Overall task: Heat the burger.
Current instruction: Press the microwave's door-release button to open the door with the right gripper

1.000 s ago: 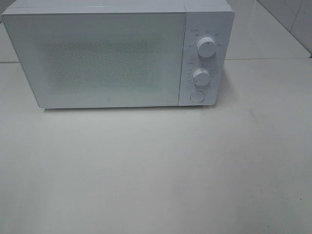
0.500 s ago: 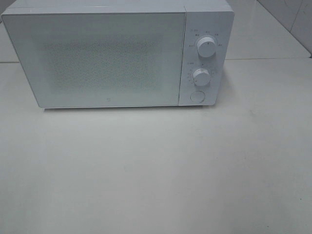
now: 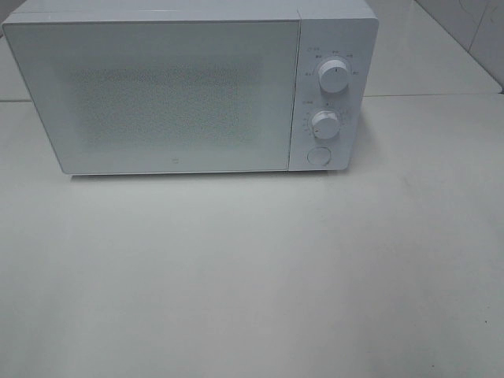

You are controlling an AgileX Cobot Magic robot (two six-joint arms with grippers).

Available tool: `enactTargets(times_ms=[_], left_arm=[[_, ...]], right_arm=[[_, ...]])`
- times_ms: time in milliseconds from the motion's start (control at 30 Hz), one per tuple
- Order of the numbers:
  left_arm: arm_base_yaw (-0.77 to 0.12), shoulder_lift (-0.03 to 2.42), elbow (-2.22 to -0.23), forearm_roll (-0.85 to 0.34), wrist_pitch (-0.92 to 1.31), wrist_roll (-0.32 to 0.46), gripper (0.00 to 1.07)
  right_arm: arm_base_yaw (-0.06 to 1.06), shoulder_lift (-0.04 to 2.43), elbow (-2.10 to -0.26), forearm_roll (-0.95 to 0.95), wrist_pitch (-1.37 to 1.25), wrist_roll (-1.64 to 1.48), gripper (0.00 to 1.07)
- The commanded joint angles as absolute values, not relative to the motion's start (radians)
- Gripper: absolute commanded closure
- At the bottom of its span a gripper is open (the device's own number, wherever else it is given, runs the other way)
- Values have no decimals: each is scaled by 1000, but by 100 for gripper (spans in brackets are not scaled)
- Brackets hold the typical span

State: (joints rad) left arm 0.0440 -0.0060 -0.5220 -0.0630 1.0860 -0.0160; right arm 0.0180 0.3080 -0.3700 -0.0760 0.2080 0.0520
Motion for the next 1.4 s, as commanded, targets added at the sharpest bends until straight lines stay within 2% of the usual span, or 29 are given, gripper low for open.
enactTargets(times_ms=[33, 600, 767, 1200, 1400], left_arm=[[45, -13, -517, -63, 1072, -22, 9], [45, -13, -517, -63, 1072, -22, 9], [45, -13, -517, -63, 1072, -22, 9], [45, -13, -517, -63, 1072, -22, 9], [45, -13, -517, -63, 1072, -22, 9]], right_arm=[[11, 375, -361, -76, 124, 45, 32], [11, 756, -361, -148, -309, 45, 32], [11, 954, -361, -153, -557, 45, 32], [17, 1276, -361, -148, -806, 35, 32], [96, 1404, -361, -56, -889, -22, 32]])
